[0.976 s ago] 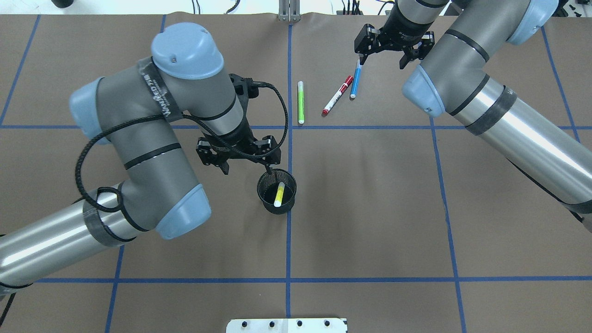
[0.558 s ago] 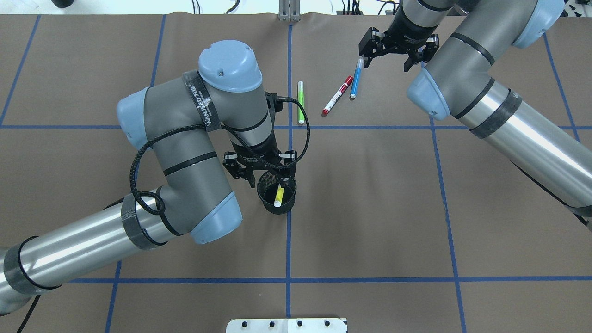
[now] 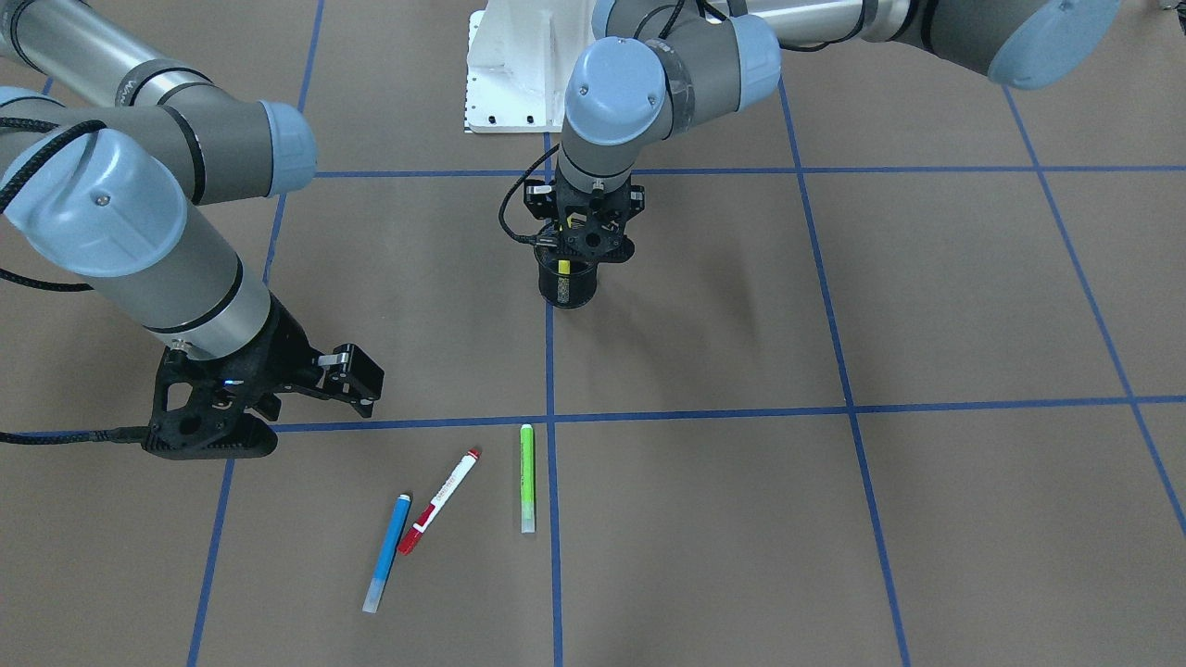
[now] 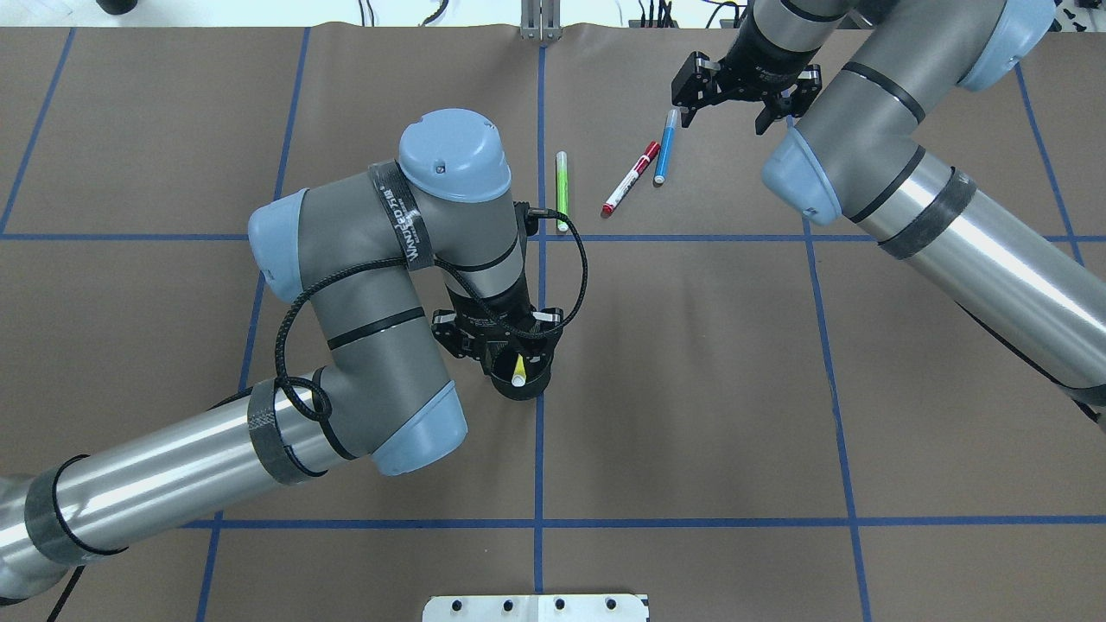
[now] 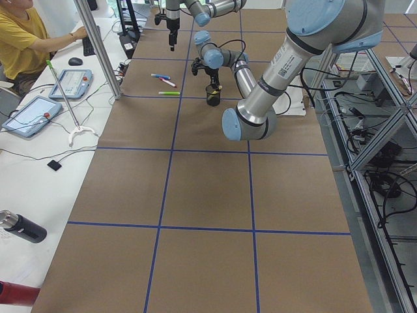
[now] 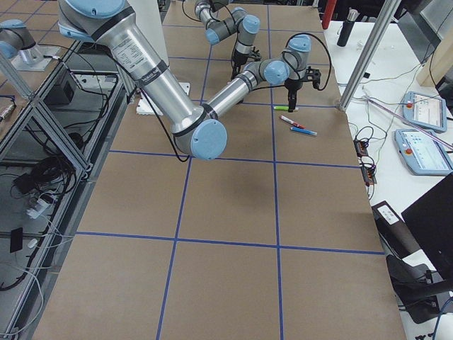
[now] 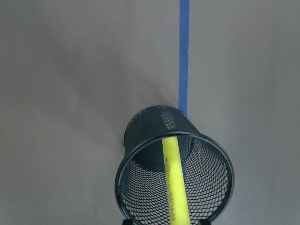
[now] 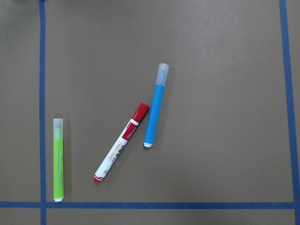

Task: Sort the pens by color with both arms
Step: 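Lower the left gripper and grasp the yellow highlighter in the cup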

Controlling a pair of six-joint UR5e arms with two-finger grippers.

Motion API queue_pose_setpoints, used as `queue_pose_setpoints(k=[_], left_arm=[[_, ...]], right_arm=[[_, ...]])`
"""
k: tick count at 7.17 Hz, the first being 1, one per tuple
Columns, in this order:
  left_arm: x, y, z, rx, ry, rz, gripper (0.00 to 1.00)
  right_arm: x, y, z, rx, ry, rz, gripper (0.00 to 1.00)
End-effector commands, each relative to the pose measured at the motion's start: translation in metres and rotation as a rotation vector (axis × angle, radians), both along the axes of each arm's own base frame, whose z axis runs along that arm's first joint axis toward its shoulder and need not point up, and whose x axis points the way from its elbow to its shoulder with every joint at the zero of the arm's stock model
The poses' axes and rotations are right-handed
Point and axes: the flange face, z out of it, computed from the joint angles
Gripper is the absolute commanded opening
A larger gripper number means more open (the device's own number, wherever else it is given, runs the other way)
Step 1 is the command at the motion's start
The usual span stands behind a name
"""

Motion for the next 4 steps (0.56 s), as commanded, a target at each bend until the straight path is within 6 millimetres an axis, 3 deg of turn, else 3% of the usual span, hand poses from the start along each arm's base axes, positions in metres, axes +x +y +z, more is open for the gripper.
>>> queue_pose_setpoints(k=[1, 4], left_arm=[[0.0058, 0.0044, 0.0015, -0.007, -0.005, 0.008, 0.46], [0.0114, 0.0123, -0.0062, -0.041, -0.008, -0.011, 0.40]], right_arm=[[-0.0010, 0.0003, 0.0018, -0.002, 0.003, -0.001, 1.00], [-0.0010, 0.0003, 0.0018, -0.002, 0.003, -0.001, 1.00]])
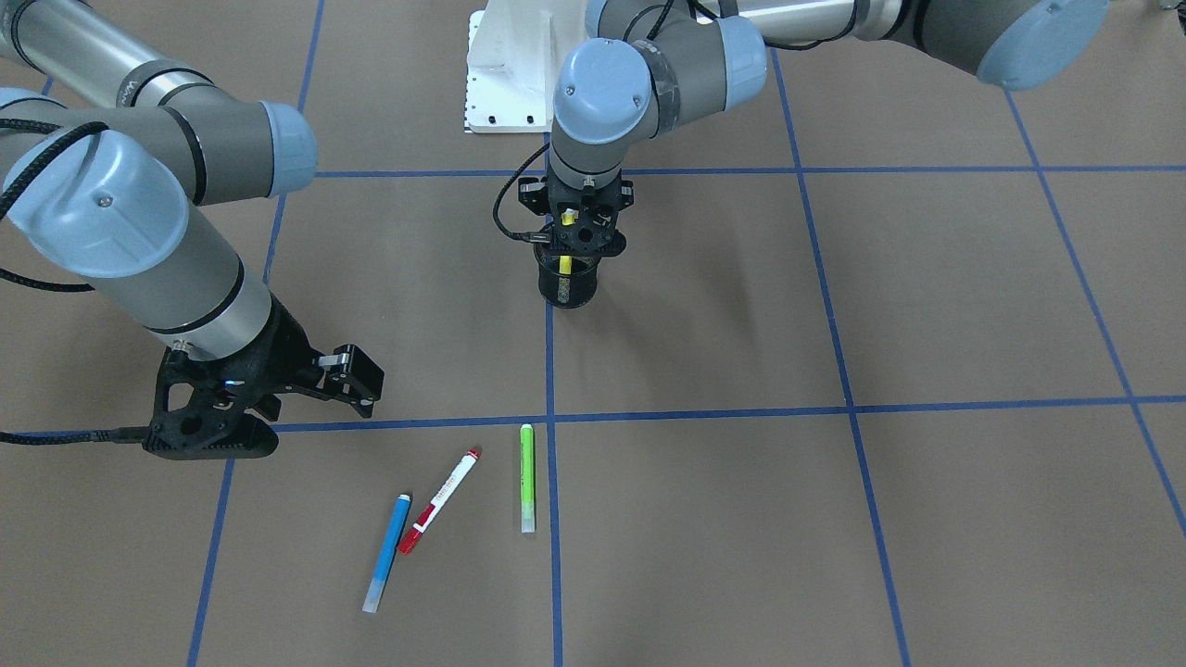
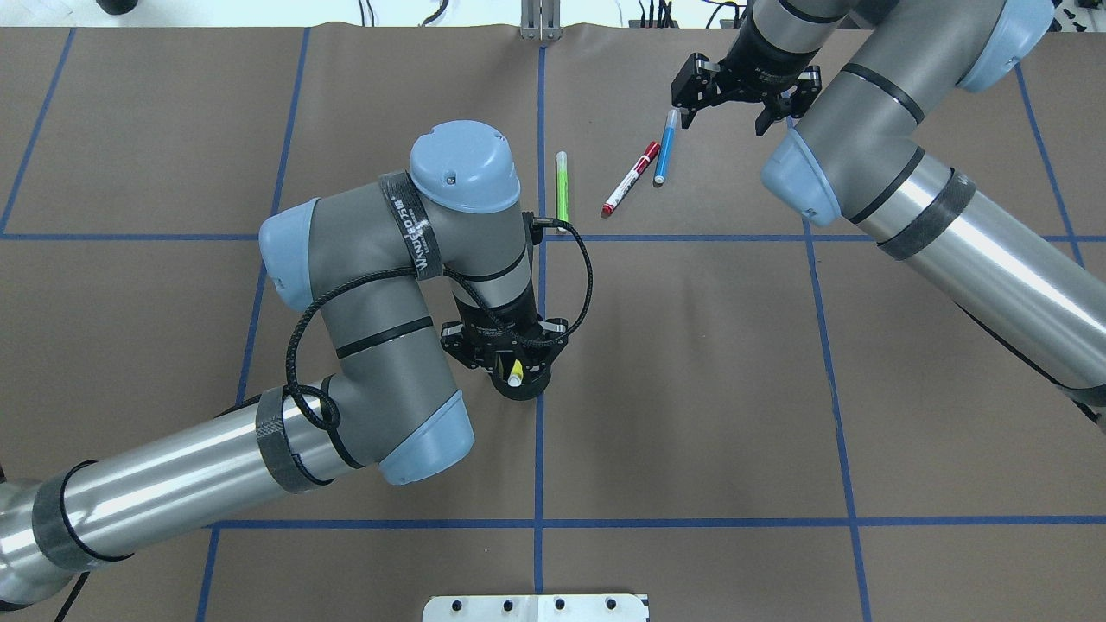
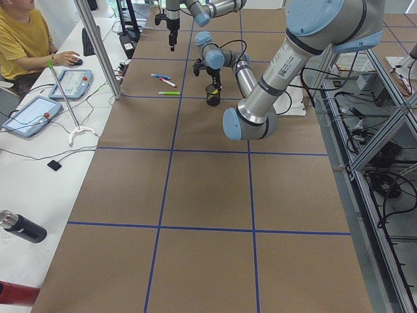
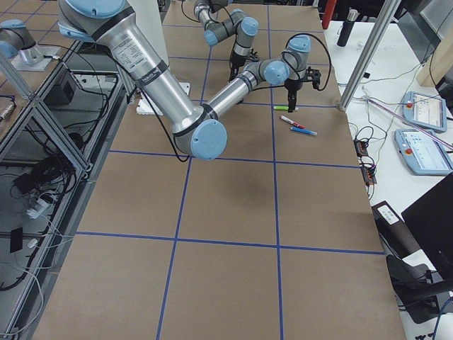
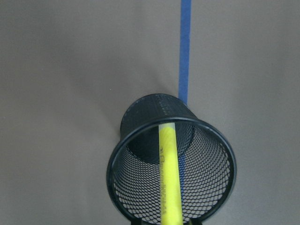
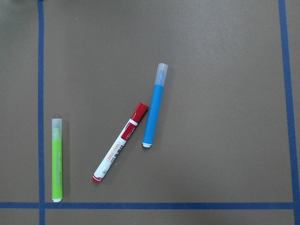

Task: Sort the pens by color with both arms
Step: 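Lower the left gripper and grasp the yellow highlighter in the cup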

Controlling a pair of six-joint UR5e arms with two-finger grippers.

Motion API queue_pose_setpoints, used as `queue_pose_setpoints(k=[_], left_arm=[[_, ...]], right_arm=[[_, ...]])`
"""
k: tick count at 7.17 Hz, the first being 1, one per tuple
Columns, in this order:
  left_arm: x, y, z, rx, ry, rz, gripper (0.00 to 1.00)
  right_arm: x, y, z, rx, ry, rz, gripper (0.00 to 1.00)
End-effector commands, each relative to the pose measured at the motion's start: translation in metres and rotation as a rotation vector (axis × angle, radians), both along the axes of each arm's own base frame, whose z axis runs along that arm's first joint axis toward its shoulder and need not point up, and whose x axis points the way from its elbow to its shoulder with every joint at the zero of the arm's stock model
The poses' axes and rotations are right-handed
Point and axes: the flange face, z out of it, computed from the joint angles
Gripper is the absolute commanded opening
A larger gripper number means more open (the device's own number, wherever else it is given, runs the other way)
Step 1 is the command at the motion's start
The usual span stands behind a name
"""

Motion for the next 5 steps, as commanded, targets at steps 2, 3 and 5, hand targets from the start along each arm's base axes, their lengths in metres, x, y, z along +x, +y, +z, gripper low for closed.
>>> queue_pose_setpoints(k=[2, 3, 5], left_arm=[[0.0032, 0.0042, -0.0018, -0.012, -0.003, -0.005, 0.39], [0.0033, 0.0042, 0.0004, -0.012, -0.005, -0.004, 0.39], [0.0033, 0.0042, 0.0017, -0.014, -0.008, -0.004, 0.39]], right_arm=[[0.0000, 0.0000, 0.0007, 0.001, 0.001, 0.001, 1.00], [0.0000, 0.0000, 0.0007, 0.001, 0.001, 0.001, 1.00], [0.0000, 0.0000, 0.0007, 0.001, 0.001, 0.001, 1.00]])
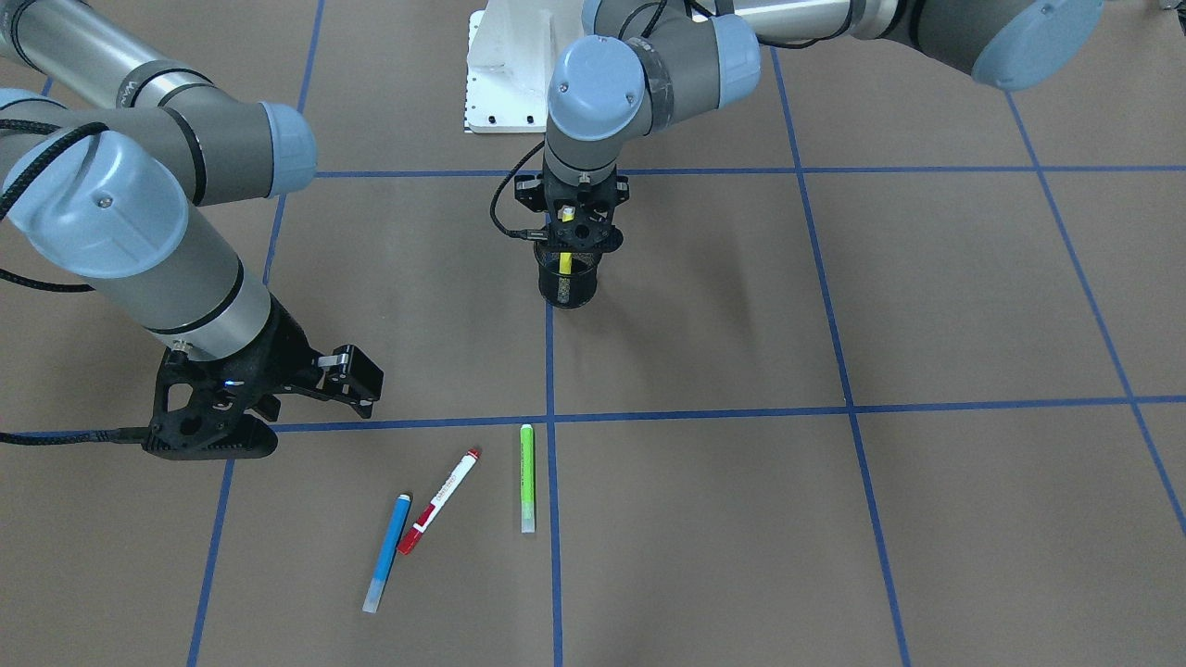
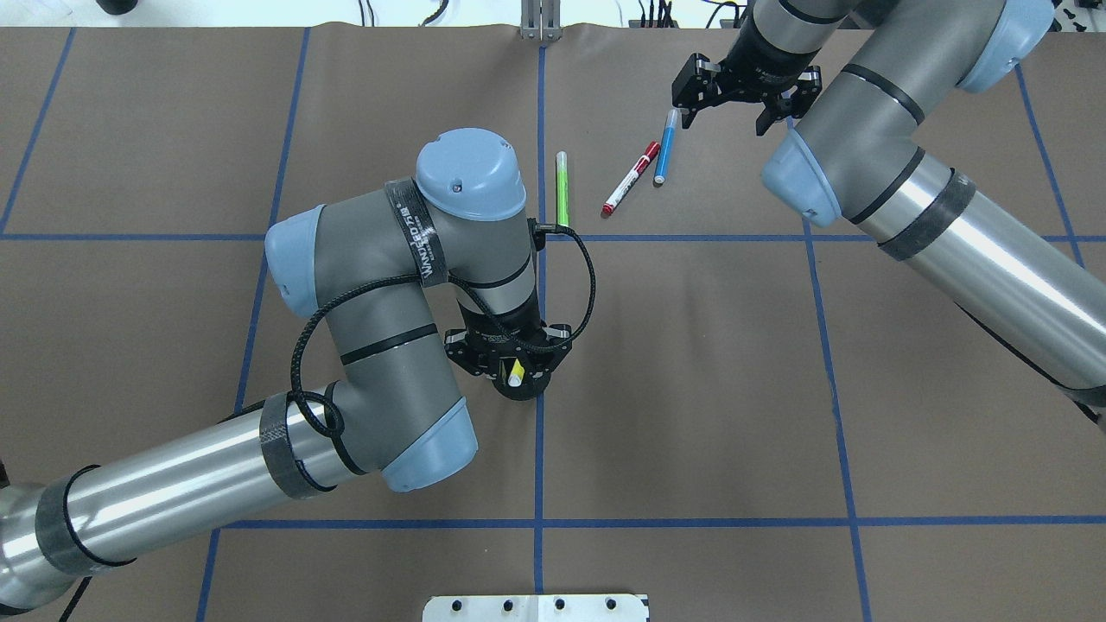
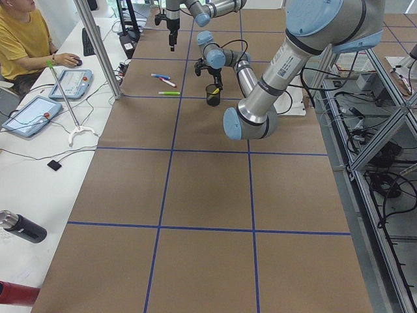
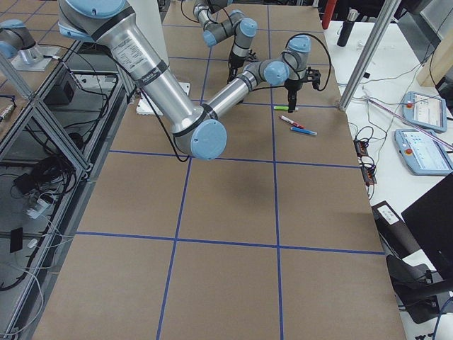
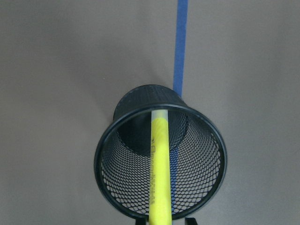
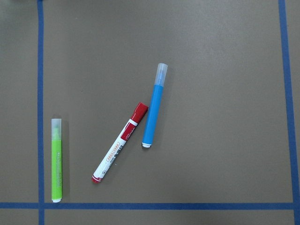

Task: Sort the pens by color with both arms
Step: 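Lower the left gripper and grasp the yellow highlighter in the cup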

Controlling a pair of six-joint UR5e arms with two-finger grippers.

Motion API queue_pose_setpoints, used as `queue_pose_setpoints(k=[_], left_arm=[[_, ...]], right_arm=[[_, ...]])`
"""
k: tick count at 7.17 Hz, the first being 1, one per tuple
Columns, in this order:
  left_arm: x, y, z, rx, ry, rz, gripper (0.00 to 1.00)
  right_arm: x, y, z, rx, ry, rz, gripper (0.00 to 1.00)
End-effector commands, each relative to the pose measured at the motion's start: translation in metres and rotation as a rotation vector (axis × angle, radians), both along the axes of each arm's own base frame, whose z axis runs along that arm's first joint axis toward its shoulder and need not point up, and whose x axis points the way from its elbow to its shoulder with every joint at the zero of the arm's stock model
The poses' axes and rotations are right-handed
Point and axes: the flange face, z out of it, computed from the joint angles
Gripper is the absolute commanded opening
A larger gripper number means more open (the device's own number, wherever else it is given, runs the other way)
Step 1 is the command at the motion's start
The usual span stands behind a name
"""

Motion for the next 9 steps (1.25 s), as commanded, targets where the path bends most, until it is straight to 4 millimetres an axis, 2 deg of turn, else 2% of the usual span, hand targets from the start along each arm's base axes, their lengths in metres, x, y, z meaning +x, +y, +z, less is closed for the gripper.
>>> queue_pose_setpoints(k=[1, 3, 5, 7, 9], left_arm=[[0.000, 0.000, 0.001, -0.001, -0.002, 0.000, 0.36], [-0.001, 0.000, 0.000, -0.001, -0.001, -0.001, 0.21], [-0.003, 0.000, -0.002, 0.000, 0.003, -0.003, 0.02], [-0.016, 0.003, -0.013, 0.016, 0.028, -0.010, 0.00], [-0.052, -0.007, -0.032, 0.041, 0.066, -0.051, 0.00]], right_arm=[[0.000, 0.000, -0.001, 0.001, -0.001, 0.000, 1.00], [0.000, 0.000, 0.000, 0.000, 0.000, 0.000, 1.00], [0.000, 0.000, 0.000, 0.000, 0.000, 0.000, 1.00], [0.000, 0.000, 0.000, 0.002, 0.000, 0.001, 1.00], [0.000, 0.000, 0.001, 0.003, 0.005, 0.005, 1.00]])
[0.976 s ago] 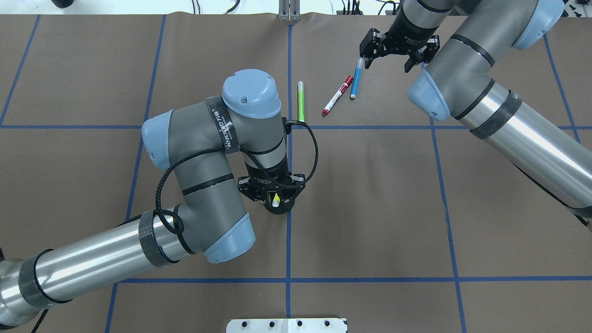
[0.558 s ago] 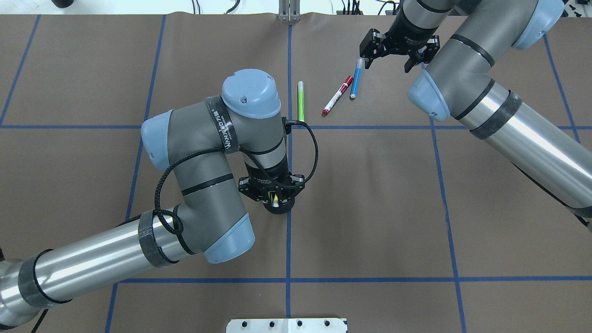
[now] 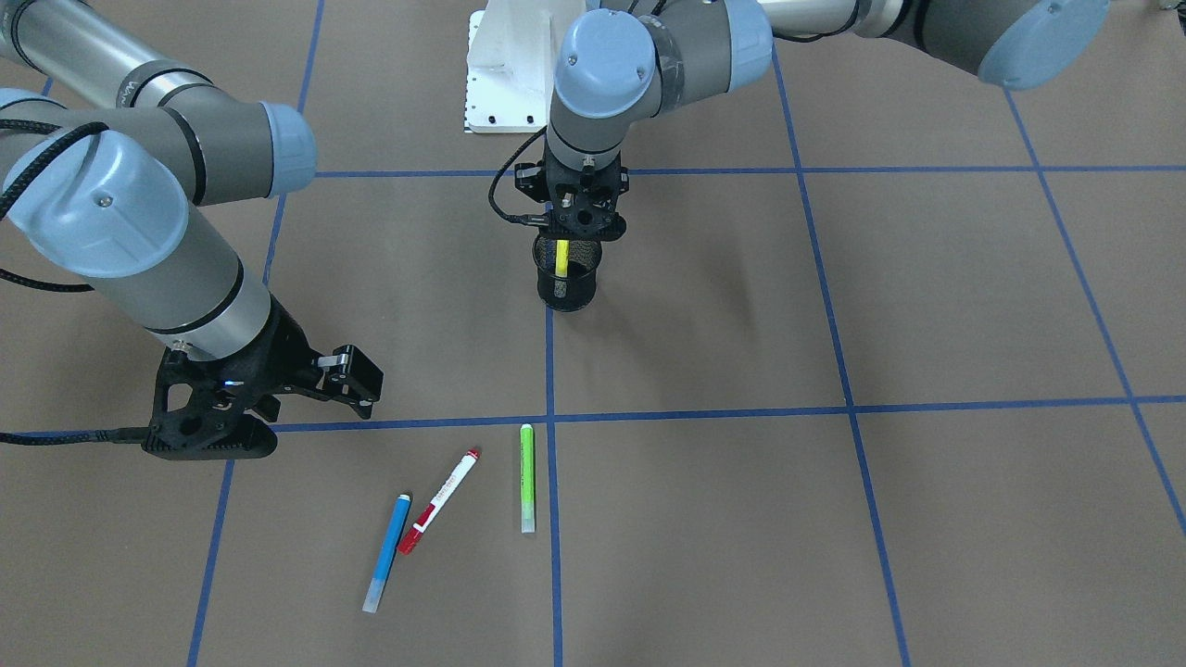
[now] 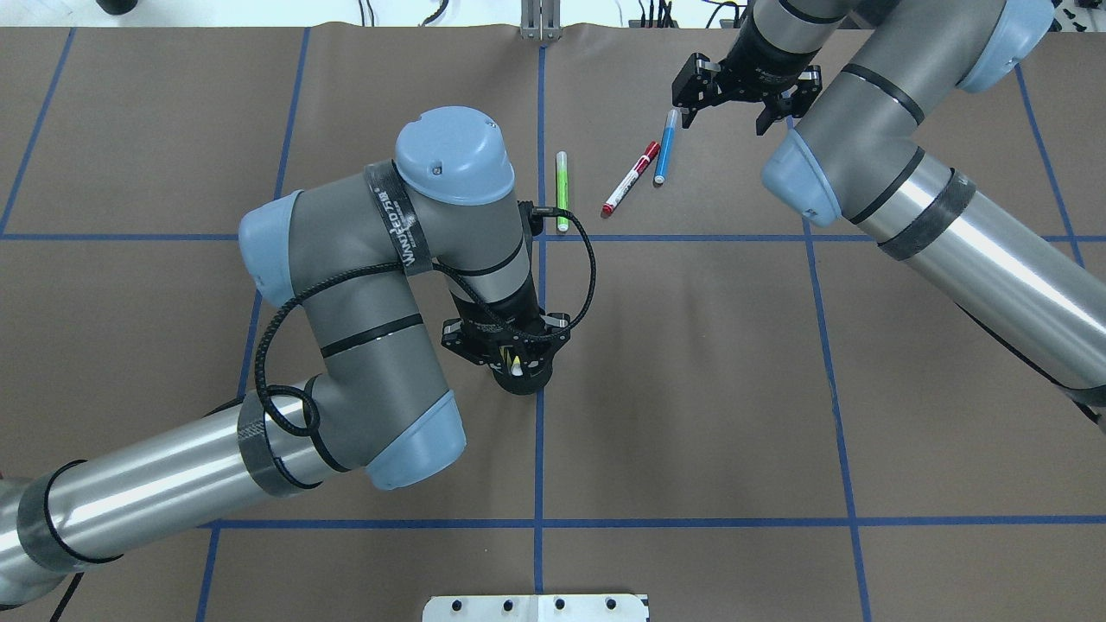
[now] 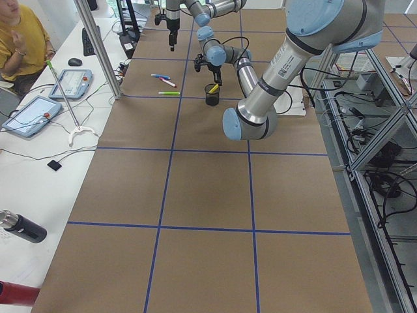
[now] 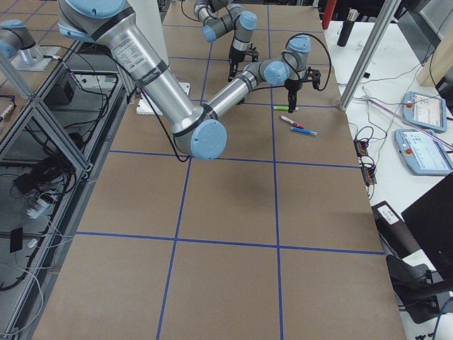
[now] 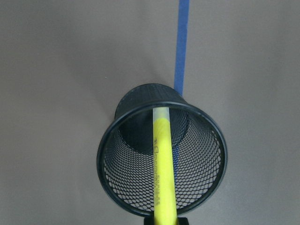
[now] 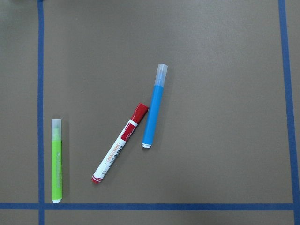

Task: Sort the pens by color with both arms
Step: 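Lift the yellow highlighter out of the cup with the left gripper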

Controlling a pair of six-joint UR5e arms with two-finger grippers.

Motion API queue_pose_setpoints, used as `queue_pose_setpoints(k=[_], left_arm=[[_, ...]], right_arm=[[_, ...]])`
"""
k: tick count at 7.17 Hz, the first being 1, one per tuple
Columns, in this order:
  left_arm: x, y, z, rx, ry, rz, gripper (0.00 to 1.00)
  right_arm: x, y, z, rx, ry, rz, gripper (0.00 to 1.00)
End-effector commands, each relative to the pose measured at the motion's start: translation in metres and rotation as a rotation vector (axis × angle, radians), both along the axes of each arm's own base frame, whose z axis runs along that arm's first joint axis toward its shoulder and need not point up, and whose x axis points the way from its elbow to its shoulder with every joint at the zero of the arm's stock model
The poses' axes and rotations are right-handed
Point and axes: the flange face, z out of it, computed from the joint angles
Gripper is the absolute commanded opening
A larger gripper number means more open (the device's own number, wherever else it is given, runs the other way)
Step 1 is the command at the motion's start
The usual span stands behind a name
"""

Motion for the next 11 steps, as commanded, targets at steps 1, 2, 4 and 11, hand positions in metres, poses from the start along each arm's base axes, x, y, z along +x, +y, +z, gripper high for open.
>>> queue_pose_setpoints(k=[1, 2, 4, 11], left_arm=[[-0.048, -0.011, -0.024, 0.028, 0.039, -0.051, 0.00], [-0.078, -0.018, -0.034, 0.044, 0.058, -0.083, 0.00], [-0.101, -0.030, -0.039, 0.056, 0.072, -0.119, 0.00], [-0.019, -0.190, 0.038, 0.161, 0.131, -0.257, 0.00]], right_arm=[[0.000, 0.000, 0.001, 0.003, 0.004, 0.002, 1.00], [0.000, -0.001, 0.003, 0.001, 0.005, 0.002, 1.00], [0.000, -0.001, 0.003, 0.001, 0.005, 0.002, 1.00], [-0.002, 0.000, 0.013, -0.007, 0.012, 0.000, 1.00]])
